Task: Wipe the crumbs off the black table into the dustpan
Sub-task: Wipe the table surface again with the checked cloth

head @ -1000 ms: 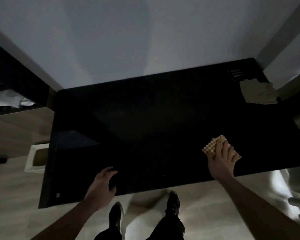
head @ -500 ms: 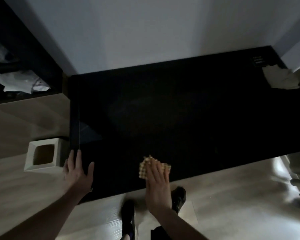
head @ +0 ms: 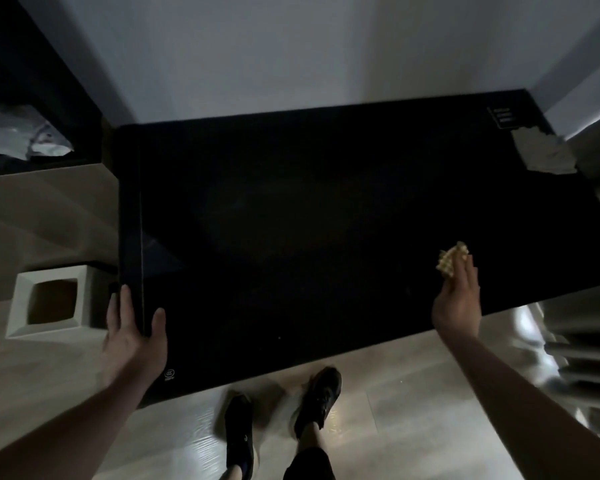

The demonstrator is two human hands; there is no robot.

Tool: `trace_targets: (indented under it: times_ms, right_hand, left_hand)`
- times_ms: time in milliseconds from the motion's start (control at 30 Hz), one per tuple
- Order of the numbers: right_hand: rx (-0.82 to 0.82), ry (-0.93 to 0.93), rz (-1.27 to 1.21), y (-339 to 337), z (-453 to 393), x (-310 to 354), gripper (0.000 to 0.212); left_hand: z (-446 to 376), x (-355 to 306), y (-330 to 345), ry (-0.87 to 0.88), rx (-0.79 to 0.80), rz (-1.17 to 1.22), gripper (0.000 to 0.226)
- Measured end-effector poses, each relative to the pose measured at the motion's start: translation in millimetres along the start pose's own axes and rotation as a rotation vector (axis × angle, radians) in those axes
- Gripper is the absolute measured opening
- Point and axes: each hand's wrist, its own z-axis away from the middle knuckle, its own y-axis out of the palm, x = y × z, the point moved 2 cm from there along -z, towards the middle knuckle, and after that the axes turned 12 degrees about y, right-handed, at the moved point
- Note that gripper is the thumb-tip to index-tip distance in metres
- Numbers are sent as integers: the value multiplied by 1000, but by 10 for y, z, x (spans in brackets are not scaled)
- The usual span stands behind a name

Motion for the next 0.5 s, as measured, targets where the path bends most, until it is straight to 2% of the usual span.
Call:
trace_targets:
  times_ms: [100,200,267,367,500]
  right_hand:
    - [89,55,122,215,-58,-74,61]
    - [83,30,156,529,450,238,64]
    - [124,-92,154,726,933,569,65]
    - [271,-283,106,972,1740,1069,67]
    - [448,-595,121,1242,2662,1722,79]
  left_hand:
    - [-12,-4,24,2,-4,-14,73]
    - [-8,-29,38,-2,-7,-35,73]
    - [-5,-27,35,-15,-11,-42,73]
    - [25,-18,29,4,-23,-45,73]
    - [9,-33,30,-4,-24,-43,72]
